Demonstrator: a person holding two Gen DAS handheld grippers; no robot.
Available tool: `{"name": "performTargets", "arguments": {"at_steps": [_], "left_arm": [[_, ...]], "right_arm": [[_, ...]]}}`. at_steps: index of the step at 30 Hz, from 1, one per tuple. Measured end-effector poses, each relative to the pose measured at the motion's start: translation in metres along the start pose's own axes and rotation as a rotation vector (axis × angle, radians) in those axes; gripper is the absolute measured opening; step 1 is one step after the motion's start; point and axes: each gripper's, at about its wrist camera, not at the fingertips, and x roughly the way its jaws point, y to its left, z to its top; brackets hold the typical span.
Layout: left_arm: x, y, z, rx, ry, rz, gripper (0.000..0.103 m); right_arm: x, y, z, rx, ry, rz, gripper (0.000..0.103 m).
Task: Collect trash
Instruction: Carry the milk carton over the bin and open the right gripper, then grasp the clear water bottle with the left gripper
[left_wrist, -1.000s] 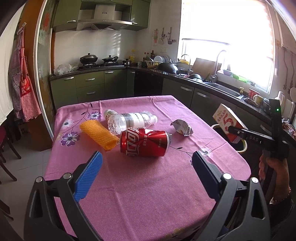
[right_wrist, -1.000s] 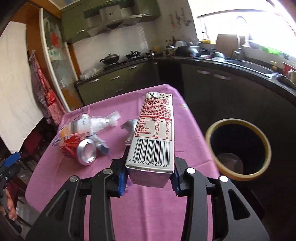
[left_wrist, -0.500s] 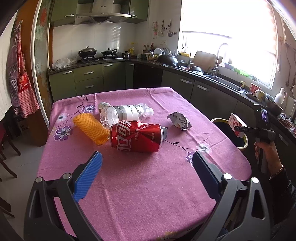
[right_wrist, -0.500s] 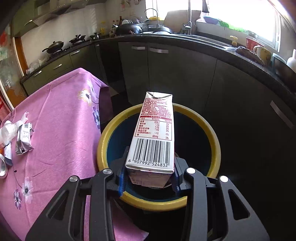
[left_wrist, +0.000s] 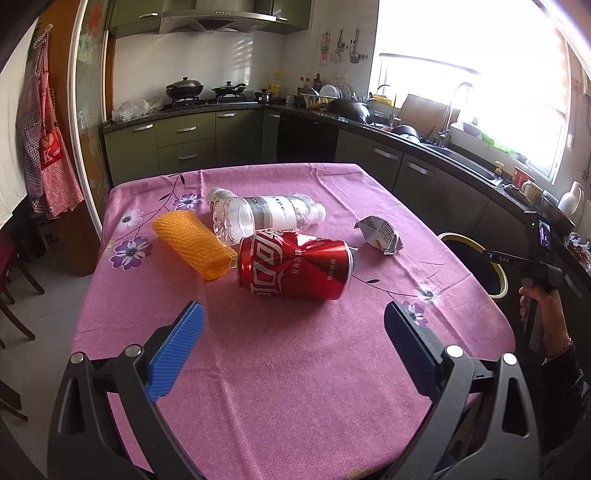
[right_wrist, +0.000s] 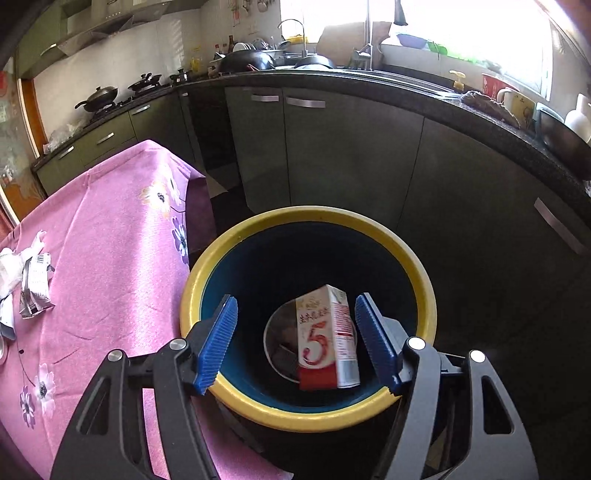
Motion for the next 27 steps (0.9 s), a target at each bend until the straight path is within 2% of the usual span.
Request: {"name": "performTargets", "arguments": {"at_steps": [8, 11, 13, 16, 20, 22, 24, 27], "left_arm": [[0.010, 0.023, 0.041, 0.043, -0.002, -0.118, 0.093], [0.024, 0.020, 0.059, 0.143, 0.018, -0.174, 0.093], [0.037, 0.014, 0.075, 0.234, 0.039, -0.170, 0.093], [0.064, 0.008, 0.103, 0.353, 0.096, -0.188, 0.093], [0.108, 0.006, 0.131, 0.447, 0.226, -0.243, 0.093], [0.129, 0.004, 0.135, 0.518, 0.267, -0.240, 0.089], [0.145, -0.002, 0.134, 0.582, 0.319, -0.268, 0.071], [0.165, -0.009, 0.129, 0.659, 0.385, -0.282, 0.060]], "right_arm": [[-0.013, 0.021, -0.002, -0.045, -0.010, 0.033, 0.066], [-0.013, 0.027, -0.001, -0.054, -0.004, 0.041, 0.066], [-0.014, 0.031, 0.000, -0.061, -0.005, 0.046, 0.066], [-0.018, 0.035, 0.001, -0.068, -0.011, 0.052, 0.066], [-0.026, 0.040, -0.002, -0.067, -0.021, 0.056, 0.066], [-0.031, 0.039, -0.003, -0.061, -0.026, 0.059, 0.066], [-0.034, 0.037, -0.004, -0.057, -0.025, 0.057, 0.066], [-0.038, 0.034, -0.005, -0.043, -0.025, 0.052, 0.066]]}}
